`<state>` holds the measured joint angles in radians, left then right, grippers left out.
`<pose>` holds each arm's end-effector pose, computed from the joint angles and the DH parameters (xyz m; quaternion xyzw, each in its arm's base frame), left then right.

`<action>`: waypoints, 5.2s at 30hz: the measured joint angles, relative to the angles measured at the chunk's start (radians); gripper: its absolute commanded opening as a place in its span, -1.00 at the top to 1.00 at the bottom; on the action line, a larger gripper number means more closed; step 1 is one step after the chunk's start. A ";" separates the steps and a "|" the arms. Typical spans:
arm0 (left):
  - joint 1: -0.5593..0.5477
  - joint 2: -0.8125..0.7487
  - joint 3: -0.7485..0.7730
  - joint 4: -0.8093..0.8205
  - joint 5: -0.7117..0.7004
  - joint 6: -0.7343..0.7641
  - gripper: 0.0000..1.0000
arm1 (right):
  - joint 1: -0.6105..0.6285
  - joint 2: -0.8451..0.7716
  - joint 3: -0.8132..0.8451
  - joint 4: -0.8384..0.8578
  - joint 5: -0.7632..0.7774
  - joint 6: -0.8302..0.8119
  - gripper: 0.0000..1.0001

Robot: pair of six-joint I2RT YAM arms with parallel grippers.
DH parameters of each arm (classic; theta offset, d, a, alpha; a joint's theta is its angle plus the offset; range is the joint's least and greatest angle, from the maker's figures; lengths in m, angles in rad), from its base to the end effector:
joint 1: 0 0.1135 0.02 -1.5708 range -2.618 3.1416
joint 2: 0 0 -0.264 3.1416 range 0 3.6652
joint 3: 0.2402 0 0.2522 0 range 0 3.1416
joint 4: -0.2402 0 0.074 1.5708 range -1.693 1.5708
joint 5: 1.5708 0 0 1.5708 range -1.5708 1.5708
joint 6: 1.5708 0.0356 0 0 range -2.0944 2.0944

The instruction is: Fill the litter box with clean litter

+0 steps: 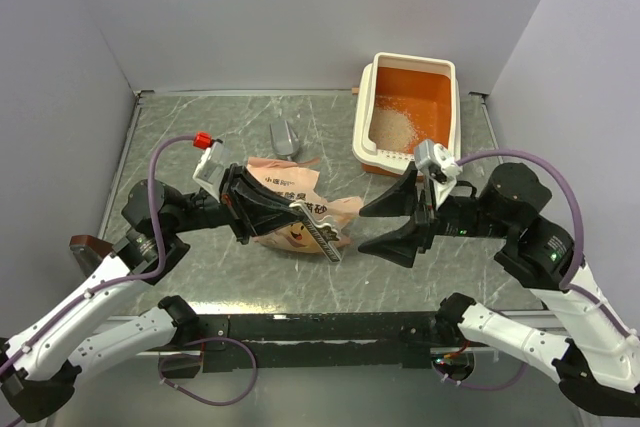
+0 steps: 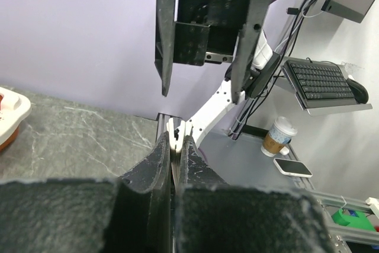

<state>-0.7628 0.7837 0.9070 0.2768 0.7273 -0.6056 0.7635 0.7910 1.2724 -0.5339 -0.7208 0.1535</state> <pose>0.1003 -0.1286 0.4287 0.3361 0.4915 -0.6447 0.4795 0.0736 0.1029 0.4625 -0.4354 0.5746 0.5145 0.4643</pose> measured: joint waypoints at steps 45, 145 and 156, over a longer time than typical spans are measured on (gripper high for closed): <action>0.003 -0.035 0.016 -0.082 -0.054 0.005 -0.98 | 0.075 0.203 -0.003 0.142 -0.074 0.055 1.00; 0.078 0.062 -0.222 -0.711 -0.434 0.874 0.98 | -0.076 0.216 -0.324 0.336 -0.093 -0.389 1.00; 0.079 0.052 -0.229 -0.708 -0.417 0.873 0.99 | -0.076 0.266 -0.325 0.354 -0.095 -0.452 1.00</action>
<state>-0.6838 0.8356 0.6781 -0.4309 0.3099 0.2676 0.6872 1.0569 0.9478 -0.1795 -0.8158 -0.2985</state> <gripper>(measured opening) 0.021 0.030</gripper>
